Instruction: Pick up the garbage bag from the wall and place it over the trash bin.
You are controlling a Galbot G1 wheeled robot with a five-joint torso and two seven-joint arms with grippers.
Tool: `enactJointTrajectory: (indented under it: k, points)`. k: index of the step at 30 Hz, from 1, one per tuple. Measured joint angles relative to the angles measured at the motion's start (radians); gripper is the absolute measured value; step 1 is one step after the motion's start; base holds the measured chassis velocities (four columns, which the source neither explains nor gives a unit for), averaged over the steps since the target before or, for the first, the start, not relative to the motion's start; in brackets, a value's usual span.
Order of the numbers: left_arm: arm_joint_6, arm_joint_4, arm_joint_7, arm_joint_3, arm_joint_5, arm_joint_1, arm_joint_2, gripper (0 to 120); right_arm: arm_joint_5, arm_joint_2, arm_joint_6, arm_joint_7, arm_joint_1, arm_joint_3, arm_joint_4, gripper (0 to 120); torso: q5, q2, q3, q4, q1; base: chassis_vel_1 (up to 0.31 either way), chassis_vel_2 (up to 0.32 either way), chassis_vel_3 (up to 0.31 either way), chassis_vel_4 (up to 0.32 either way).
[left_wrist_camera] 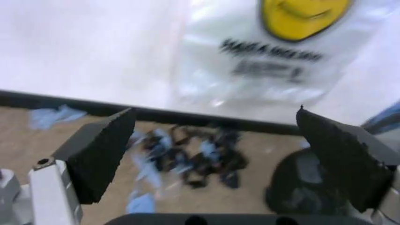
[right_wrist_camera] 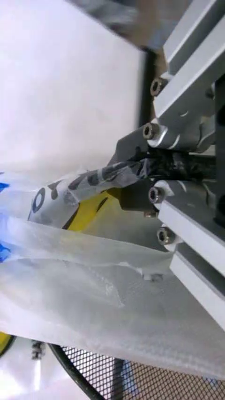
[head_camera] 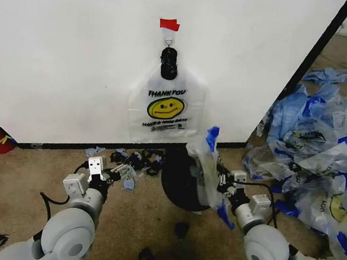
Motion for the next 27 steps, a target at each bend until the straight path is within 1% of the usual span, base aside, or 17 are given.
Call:
enactJointTrajectory:
  k: [1,2,4,7,8,9,13,15,18,22,23,24,26,27]
  points:
    - [-0.015,-0.002,0.027,0.007,-0.001,-0.001,0.001,100,-0.029,-0.009,0.013,-0.028,-0.002,0.01,-0.01,0,0.0001,0.0,0.0,0.0,0.0,0.0,0.0,0.0,0.0]
    - [-0.015,-0.002,0.027,0.007,-0.001,-0.001,0.001,100,-0.029,-0.009,0.013,-0.028,-0.002,0.01,-0.01,0,0.0001,0.0,0.0,0.0,0.0,0.0,0.0,0.0,0.0]
    - [-0.045,-0.004,0.083,0.024,-0.008,-0.008,0.003,100,-0.091,-0.028,0.04,-0.098,-0.002,0.028,-0.03,0,0.0002,0.0,0.0,0.0001,0.0,0.0,0.0,0.0,0.0]
    - [-0.087,0.003,0.154,0.054,-0.037,-0.042,-0.002,100,-0.144,-0.049,0.068,-0.193,-0.002,0.044,-0.042,0,0.0,0.0,0.0,0.0,0.0,0.0,0.0,0.0,0.0]
    - [-0.096,0.003,0.168,0.062,-0.049,-0.056,-0.006,100,-0.17,-0.055,0.086,-0.231,-0.002,0.054,-0.051,0,0.0,0.0,0.0,0.0,0.0,0.0,0.0,0.0,0.0]
    - [-0.096,0.003,0.168,0.062,-0.049,-0.056,-0.006,100,-0.17,-0.055,0.086,-0.231,-0.002,0.054,-0.051,0,0.0,0.0,0.0,0.0,0.0,0.0,0.0,0.0,0.0]
    - [-0.113,0.001,0.202,0.087,-0.076,-0.089,-0.009,100,-0.257,-0.066,0.15,-0.342,-0.002,0.087,-0.084,0,0.0002,0.0,0.0,0.0,0.0,0.0,0.0,0.0,0.0]
    - [-0.118,-0.003,0.23,0.104,-0.108,-0.122,-0.003,100,-0.309,-0.072,0.179,-0.402,-0.002,0.106,-0.095,0,-0.0001,0.0,0.0,0.0,0.0,0.0,0.0,0.0,0.0]
    - [-0.12,0.0,0.247,0.118,-0.124,-0.148,0.001,100,-0.328,-0.072,0.187,-0.422,-0.001,0.11,-0.096,0,0.0,0.0,0.0,0.0002,0.0,0.0,0.0,0.0,0.0]
    - [-0.141,0.035,0.304,0.166,-0.195,-0.243,0.002,100,-0.346,-0.072,0.196,-0.453,0.007,0.105,-0.086,0,-0.0002,0.0,0.0,-0.0001,0.0,0.0,0.0,0.0,0.0]
    - [-0.141,0.035,0.304,0.166,-0.195,-0.243,0.002,100,-0.346,-0.072,0.196,-0.453,0.007,0.105,-0.086,0,-0.0002,0.0,0.0,-0.0001,0.0,0.0,0.0,0.0,0.0]
    - [-0.139,0.038,0.311,0.176,-0.218,-0.263,0.001,100,-0.345,-0.072,0.196,-0.453,0.011,0.097,-0.083,0,0.0,0.0,0.0,-0.0002,0.0,0.0,0.0,0.0,0.0]
    - [-0.127,0.051,0.312,0.21,-0.228,-0.293,0.0,100,-0.34,-0.071,0.196,-0.453,0.016,0.086,-0.08,0,0.0001,0.0,0.0,0.0001,0.0,0.0,0.0,0.0,0.0]
    - [-0.123,0.062,0.308,0.228,-0.223,-0.304,-0.001,100,-0.338,-0.069,0.196,-0.453,0.016,0.085,-0.078,0,-0.0002,0.0,0.0,-0.0001,0.0,0.0,0.0,0.0,0.0]
